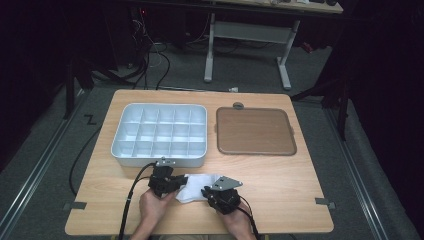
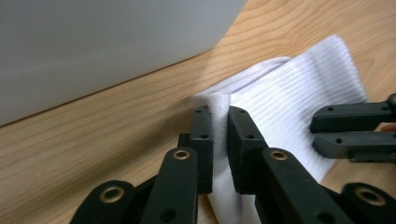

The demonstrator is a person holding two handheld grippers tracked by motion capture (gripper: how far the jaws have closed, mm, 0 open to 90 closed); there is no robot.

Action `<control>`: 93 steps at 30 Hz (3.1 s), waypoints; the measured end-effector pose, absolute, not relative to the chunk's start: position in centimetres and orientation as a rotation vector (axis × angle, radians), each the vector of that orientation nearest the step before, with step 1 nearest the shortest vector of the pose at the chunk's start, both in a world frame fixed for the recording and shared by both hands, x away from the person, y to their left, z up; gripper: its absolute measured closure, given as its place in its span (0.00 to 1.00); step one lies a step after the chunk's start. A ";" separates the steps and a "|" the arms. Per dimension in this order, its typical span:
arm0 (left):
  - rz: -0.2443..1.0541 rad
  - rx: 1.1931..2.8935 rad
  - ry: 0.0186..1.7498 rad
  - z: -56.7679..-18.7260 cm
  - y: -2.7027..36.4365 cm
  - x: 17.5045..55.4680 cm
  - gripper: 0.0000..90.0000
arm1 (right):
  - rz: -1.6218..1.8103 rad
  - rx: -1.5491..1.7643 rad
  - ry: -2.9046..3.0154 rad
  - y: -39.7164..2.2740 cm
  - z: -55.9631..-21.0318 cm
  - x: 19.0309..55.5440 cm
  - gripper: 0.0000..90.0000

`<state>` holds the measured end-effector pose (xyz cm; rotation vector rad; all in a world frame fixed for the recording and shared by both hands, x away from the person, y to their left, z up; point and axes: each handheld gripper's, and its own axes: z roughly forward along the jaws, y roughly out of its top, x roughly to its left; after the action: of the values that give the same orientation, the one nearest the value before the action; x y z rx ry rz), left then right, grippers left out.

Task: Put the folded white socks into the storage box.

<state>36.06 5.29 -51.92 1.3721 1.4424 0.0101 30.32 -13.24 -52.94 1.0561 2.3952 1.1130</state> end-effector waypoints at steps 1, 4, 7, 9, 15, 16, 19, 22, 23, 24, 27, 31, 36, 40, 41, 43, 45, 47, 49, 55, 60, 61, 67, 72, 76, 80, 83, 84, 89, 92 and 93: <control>0.004 1.364 1.442 -51.8 5.4 36.0 0.91 | 1.114 1.057 2.396 -13.2 -52.9 30.3 0.89; -0.024 1.341 1.433 -51.2 5.6 35.8 0.92 | 1.122 1.072 2.409 -13.4 -52.9 30.5 0.89; -0.035 1.334 1.418 -50.7 5.7 35.5 0.92 | 1.107 1.069 2.424 -13.3 -52.7 30.5 0.89; -0.044 1.324 1.411 -50.4 5.8 35.3 0.92 | 1.102 1.063 2.427 -13.2 -52.7 30.5 0.89; -0.011 1.345 1.380 -49.9 5.6 34.7 0.92 | 1.092 1.061 2.469 -13.1 -52.3 30.9 0.89; -0.013 1.346 1.381 -49.9 5.6 34.8 0.92 | 1.088 1.048 2.467 -13.0 -52.1 30.9 0.89; -0.014 1.350 1.381 -49.9 5.6 34.8 0.92 | 1.103 1.032 2.444 -13.1 -51.3 30.9 0.89; -0.017 1.344 1.378 -49.7 5.6 34.6 0.92 | 1.103 1.025 2.422 -13.1 -50.9 31.1 0.91; -0.019 1.342 1.377 -49.7 5.5 34.6 0.92 | 1.095 1.025 2.422 -13.1 -51.0 31.4 0.92; -0.020 1.347 1.373 -49.6 5.6 34.5 0.92 | 1.078 1.031 2.428 -13.1 -51.2 31.6 0.93; -0.024 1.351 1.370 -49.4 5.6 34.3 0.92 | 1.032 1.024 2.450 -12.8 -52.0 32.1 0.94; -0.023 1.344 1.365 -49.1 5.5 34.3 0.92 | 1.039 1.011 2.463 -12.5 -52.0 32.2 0.95; -0.019 1.330 1.353 -48.5 5.3 34.0 0.93 | 1.040 0.999 2.475 -12.1 -52.1 32.4 0.96; -0.031 1.313 1.351 -48.2 5.6 34.0 0.93 | 1.012 0.977 2.492 -11.3 -52.0 32.6 0.97; -0.029 1.314 1.349 -48.1 5.6 34.0 0.93 | 1.010 0.968 2.497 -11.0 -52.0 32.7 0.97; -0.027 1.308 1.346 -48.0 5.7 33.9 0.93 | 1.010 0.963 2.506 -10.7 -52.0 32.8 0.97; -0.025 1.310 1.341 -47.9 5.9 33.8 0.93 | 1.015 0.956 2.511 -10.2 -52.0 33.0 0.97; -0.026 1.305 1.344 -47.9 6.0 33.9 0.93 | 1.026 0.953 2.515 -9.8 -52.1 33.2 0.98; -0.033 1.308 1.343 -47.8 6.0 33.9 0.93 | 1.028 0.943 2.519 -9.4 -52.1 33.3 0.98; -0.027 1.331 1.325 -48.0 5.6 34.0 0.93 | 1.043 0.948 2.524 -8.8 -52.1 33.7 0.98; -0.002 1.338 1.330 -48.1 5.8 34.2 0.93 | 1.049 0.952 2.513 -9.3 -51.6 33.3 0.94; 0.006 1.345 1.327 -48.2 5.8 34.2 0.93 | 1.062 0.954 2.496 -9.6 -51.4 33.1 0.94; 0.026 1.351 1.323 -48.3 5.7 34.1 0.93 | 1.105 0.999 2.402 -12.0 -49.8 32.2 0.91; 0.026 1.350 1.327 -48.3 5.7 34.2 0.93 | 1.084 1.059 2.357 -14.0 -49.9 32.0 0.85; 0.027 1.352 1.326 -48.3 5.7 34.2 0.93 | 1.059 1.105 2.342 -14.7 -50.7 32.0 0.78; 0.019 1.346 1.330 -48.2 5.6 34.1 0.93 | 1.050 1.120 2.360 -14.7 -51.2 32.1 0.78; 0.015 1.349 1.328 -48.1 5.5 34.1 0.93 | 1.020 1.118 2.391 -14.5 -51.7 32.3 0.79; 0.013 1.350 1.326 -48.0 5.4 34.1 0.93 | 1.022 1.117 2.393 -14.4 -51.9 32.3 0.79; 0.014 1.352 1.317 -47.6 4.9 34.2 0.93 | 1.024 1.114 2.419 -14.3 -52.1 32.6 0.80; 0.009 1.361 1.315 -47.5 4.5 34.4 0.93 | 1.011 1.106 2.432 -14.2 -52.0 32.7 0.81; 0.005 1.360 1.316 -47.4 4.3 34.5 0.93 | 1.010 1.100 2.436 -14.2 -52.0 32.7 0.81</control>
<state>34.49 4.33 -47.43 1.3601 1.3158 0.0046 32.70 -14.21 -52.02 1.0997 2.4355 1.0100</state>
